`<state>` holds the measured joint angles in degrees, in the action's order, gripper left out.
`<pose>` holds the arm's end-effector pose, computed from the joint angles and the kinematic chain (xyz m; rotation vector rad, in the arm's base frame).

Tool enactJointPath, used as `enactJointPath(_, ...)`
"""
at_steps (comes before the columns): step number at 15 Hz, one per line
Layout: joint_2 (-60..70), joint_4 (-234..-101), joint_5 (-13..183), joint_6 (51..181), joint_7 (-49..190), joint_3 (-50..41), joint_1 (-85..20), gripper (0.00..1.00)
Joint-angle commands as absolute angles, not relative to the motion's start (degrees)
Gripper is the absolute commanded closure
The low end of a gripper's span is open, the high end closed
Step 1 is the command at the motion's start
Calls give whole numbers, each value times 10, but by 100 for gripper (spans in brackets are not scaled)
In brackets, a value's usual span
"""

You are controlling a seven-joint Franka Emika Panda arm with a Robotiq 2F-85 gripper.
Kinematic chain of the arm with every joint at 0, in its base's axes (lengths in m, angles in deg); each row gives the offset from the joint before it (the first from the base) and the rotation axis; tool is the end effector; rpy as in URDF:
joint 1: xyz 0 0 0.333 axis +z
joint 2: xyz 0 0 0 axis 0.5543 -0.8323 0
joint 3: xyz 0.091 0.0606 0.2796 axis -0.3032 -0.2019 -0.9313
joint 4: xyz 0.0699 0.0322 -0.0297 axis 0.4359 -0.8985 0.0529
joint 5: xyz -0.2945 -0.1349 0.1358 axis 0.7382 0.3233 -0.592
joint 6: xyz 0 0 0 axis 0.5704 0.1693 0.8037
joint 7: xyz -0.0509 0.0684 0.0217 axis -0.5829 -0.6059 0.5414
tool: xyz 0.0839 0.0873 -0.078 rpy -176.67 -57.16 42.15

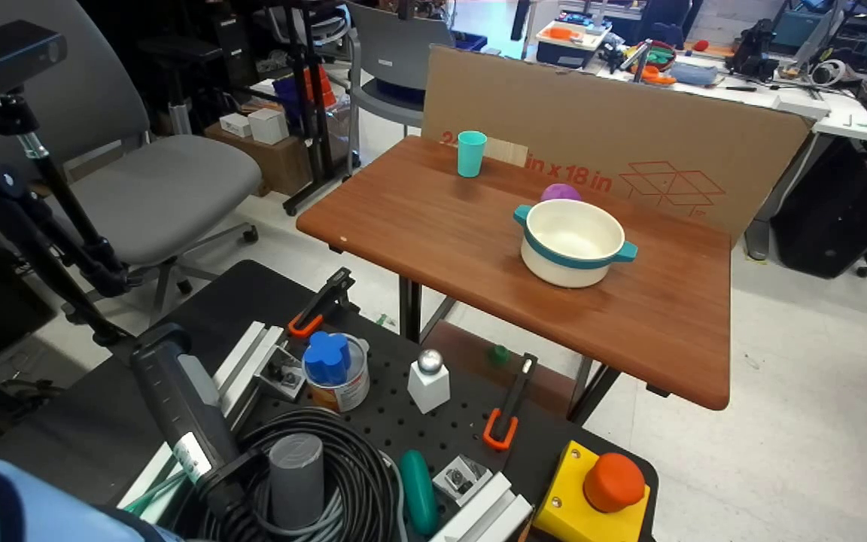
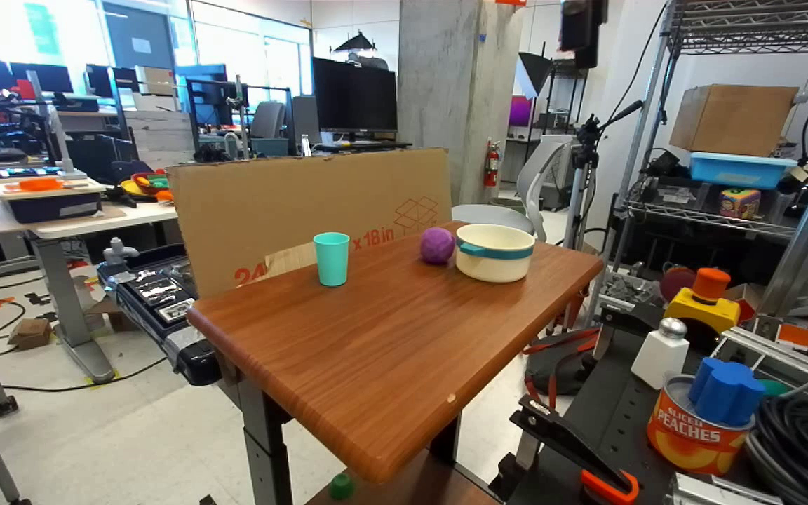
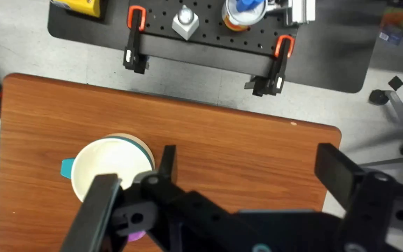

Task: Pick up the cup and put it in the pot

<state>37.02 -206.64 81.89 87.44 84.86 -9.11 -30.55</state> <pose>0.4019 0.0276 0.4106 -3.1004 -0.3690 0.2718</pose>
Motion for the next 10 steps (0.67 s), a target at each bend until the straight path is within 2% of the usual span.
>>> enactJointPath(1, 240, -1978, 784, 930, 827, -101, -297, 0)
enactJointPath(6, 92, -1850, 805, 1002, 765, -128, -283, 0)
enactJointPath(10, -5, -1749, 819, 996, 718, -127, -270, 0)
